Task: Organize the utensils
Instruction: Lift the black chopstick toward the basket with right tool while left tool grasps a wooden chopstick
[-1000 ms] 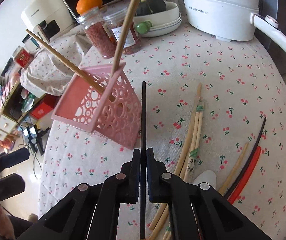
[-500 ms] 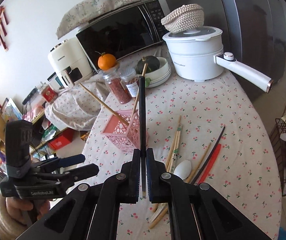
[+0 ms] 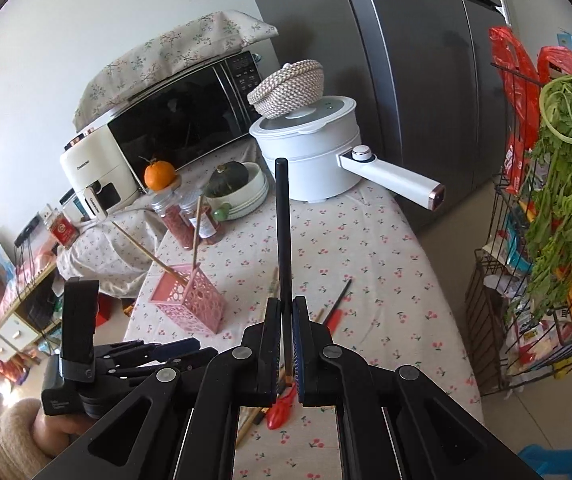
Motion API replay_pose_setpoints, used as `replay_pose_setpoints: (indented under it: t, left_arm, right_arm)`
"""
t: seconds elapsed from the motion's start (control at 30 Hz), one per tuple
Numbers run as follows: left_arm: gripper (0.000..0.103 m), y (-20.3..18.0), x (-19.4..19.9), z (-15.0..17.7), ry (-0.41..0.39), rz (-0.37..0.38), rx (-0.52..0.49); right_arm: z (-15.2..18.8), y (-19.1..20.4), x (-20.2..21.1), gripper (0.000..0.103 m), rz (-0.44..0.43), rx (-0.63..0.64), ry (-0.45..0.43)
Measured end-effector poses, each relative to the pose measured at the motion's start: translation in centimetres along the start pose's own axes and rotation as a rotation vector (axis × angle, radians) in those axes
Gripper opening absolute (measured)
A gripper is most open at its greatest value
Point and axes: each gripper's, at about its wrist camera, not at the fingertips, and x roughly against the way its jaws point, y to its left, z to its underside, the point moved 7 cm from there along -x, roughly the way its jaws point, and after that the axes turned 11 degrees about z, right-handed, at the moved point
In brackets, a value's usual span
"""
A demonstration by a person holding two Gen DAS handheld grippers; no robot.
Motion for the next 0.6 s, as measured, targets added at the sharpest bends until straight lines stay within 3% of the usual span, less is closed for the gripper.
replay_pose_setpoints:
  t: [0.1, 0.2, 0.6]
  left_arm:
    - [0.022, -1.4, -2.6, -0.6, 0.056, -0.022, -0.055]
    - [0.013, -1.9, -5.6, -0.9, 0.135, -0.017, -0.046]
    - [0.008, -1.3, -11.2, -1.2, 0.259, -0.107, -0.042]
  right_arm:
    - [0.2, -1.3, -0.6, 0.006, 0.018, -0.005, 0.018]
    - [0.2, -2.3, -1.0, 0.006, 0.026, -0.008, 0.026]
    - [0.2, -3.2, -2.0, 0.006, 0.02, -0.014, 0.054]
